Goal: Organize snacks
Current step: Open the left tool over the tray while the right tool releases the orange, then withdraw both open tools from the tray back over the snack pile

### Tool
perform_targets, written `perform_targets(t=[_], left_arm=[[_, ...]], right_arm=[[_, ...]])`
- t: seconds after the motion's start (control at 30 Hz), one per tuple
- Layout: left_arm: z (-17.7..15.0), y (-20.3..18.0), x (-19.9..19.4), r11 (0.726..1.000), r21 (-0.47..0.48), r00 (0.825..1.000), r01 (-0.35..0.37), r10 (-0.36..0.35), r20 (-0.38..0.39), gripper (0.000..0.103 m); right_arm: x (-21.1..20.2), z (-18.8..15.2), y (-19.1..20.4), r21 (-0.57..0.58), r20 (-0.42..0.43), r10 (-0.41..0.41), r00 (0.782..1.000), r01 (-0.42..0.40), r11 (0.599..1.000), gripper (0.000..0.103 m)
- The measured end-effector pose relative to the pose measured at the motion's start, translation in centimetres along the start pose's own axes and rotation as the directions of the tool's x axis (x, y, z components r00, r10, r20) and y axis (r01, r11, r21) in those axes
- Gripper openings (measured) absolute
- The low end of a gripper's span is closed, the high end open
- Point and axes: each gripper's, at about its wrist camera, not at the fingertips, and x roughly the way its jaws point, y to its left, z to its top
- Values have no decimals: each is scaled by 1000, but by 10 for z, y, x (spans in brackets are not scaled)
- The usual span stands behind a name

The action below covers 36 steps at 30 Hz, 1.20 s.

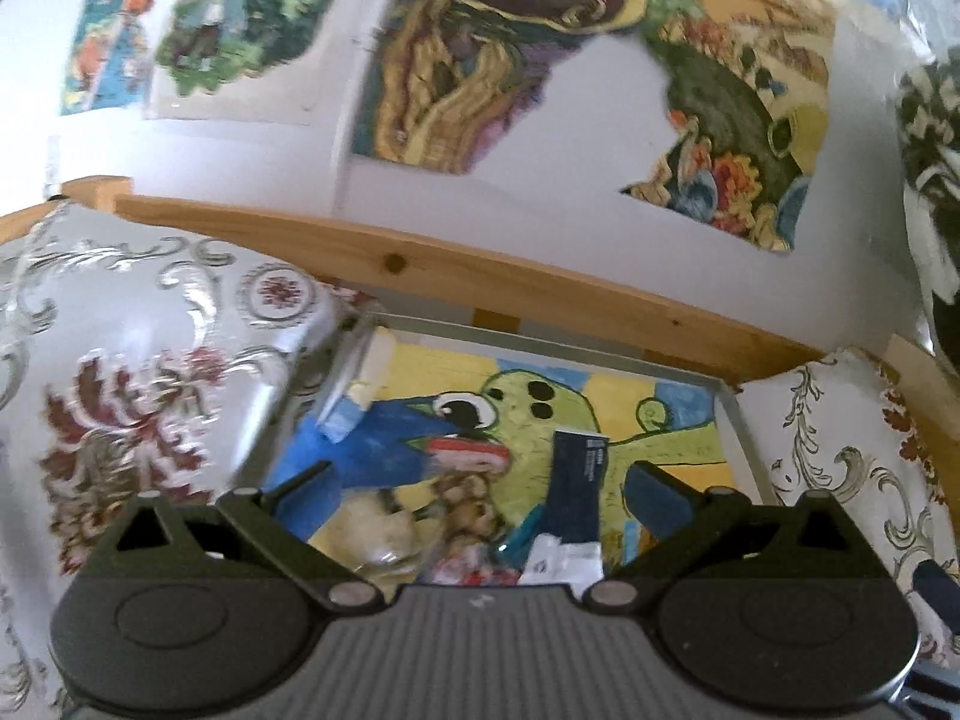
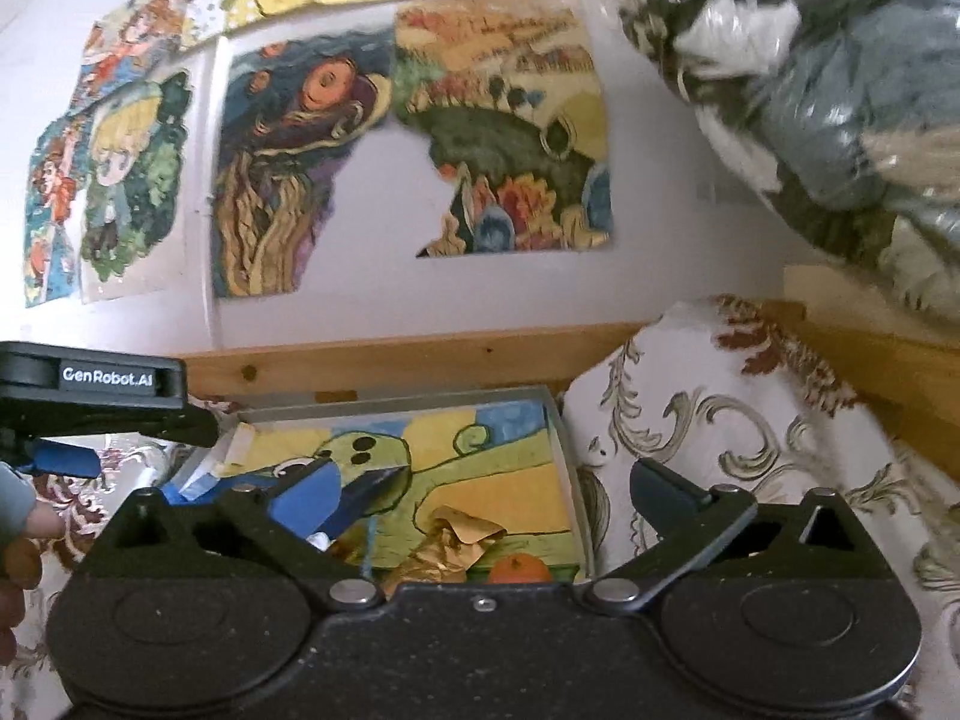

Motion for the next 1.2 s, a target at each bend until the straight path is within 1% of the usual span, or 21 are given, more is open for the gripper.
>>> perform_targets(t=[0.13, 0.23, 0.4, 0.5, 0.7, 0.93, 1.03, 1.2], left_arm=[[-10, 14, -25, 1000, -13, 999, -28, 28, 22, 103], [-18, 25, -43, 999, -6, 999, -36, 36, 36, 103], [-33, 39, -70, 997, 38, 997, -60, 58, 51, 103], [-41, 47, -84, 997, 48, 997, -66, 64, 53, 103], [-59, 60, -112, 995, 73, 997, -60, 56, 57, 103], [-83, 81, -138, 998, 63, 1000, -11, 11, -7, 103], [-94, 87, -147, 997, 76, 1000, -6, 8, -26, 103], [-108, 97, -156, 993, 113, 999, -18, 23, -47, 103]], right_arm=[[-26, 4, 7, -34, 25, 3, 1000, -2, 999, 102], [-45, 6, 11, -29, 40, 6, 999, -4, 1000, 102], [-76, 1, 19, -19, 34, 14, 999, -13, 1000, 102], [-91, -4, 25, -16, 22, 17, 1000, -17, 1000, 102], [-120, -14, 34, 6, -20, 18, 1000, -18, 1000, 102], [-149, -28, 44, 6, -99, 15, 995, -15, 1000, 102], [-157, -35, 49, 5, -140, 7, 990, -6, 1000, 102], [-167, -43, 58, -19, -188, -1, 982, -3, 1000, 102]])
